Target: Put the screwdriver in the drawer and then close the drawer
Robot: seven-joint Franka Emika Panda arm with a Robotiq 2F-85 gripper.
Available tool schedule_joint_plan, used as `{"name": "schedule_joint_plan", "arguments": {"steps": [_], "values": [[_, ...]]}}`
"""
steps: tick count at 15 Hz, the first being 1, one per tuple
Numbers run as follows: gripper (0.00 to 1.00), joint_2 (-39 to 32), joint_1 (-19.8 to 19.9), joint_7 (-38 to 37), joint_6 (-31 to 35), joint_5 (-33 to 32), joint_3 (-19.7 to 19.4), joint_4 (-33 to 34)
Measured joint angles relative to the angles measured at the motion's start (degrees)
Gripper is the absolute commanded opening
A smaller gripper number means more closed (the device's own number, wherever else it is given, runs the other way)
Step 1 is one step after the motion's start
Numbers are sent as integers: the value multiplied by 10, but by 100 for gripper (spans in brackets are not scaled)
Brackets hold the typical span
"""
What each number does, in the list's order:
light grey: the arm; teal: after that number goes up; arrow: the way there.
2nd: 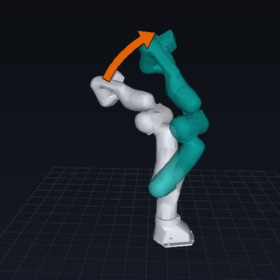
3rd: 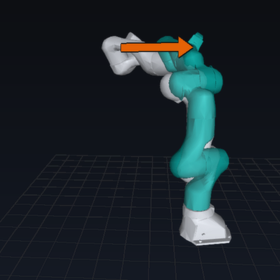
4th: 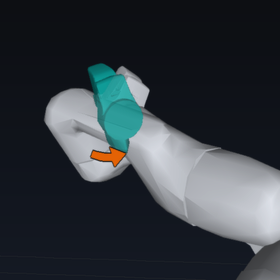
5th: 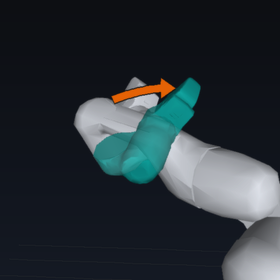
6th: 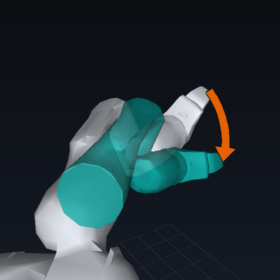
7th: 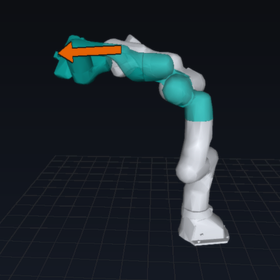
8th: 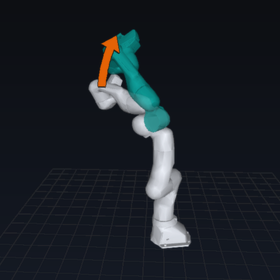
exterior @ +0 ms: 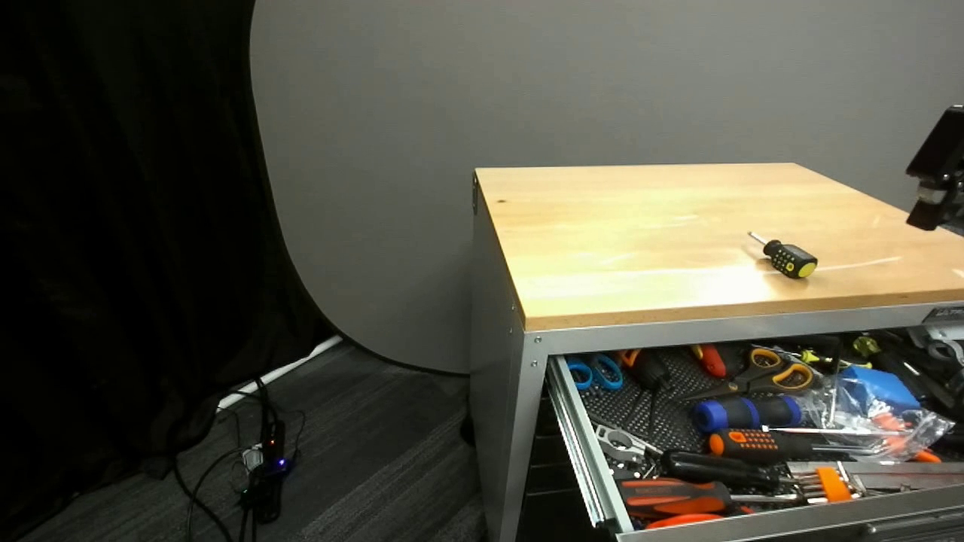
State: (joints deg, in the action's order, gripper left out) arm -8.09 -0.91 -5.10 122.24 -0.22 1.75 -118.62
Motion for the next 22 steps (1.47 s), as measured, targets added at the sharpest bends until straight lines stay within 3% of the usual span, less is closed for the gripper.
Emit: {"name": "schedule_joint_plan", "arguments": {"steps": [9,22], "values": [[100,-12,-13,1,133,30,15,-25],[100,-105,-19,11,304,35,27,-21]]}}
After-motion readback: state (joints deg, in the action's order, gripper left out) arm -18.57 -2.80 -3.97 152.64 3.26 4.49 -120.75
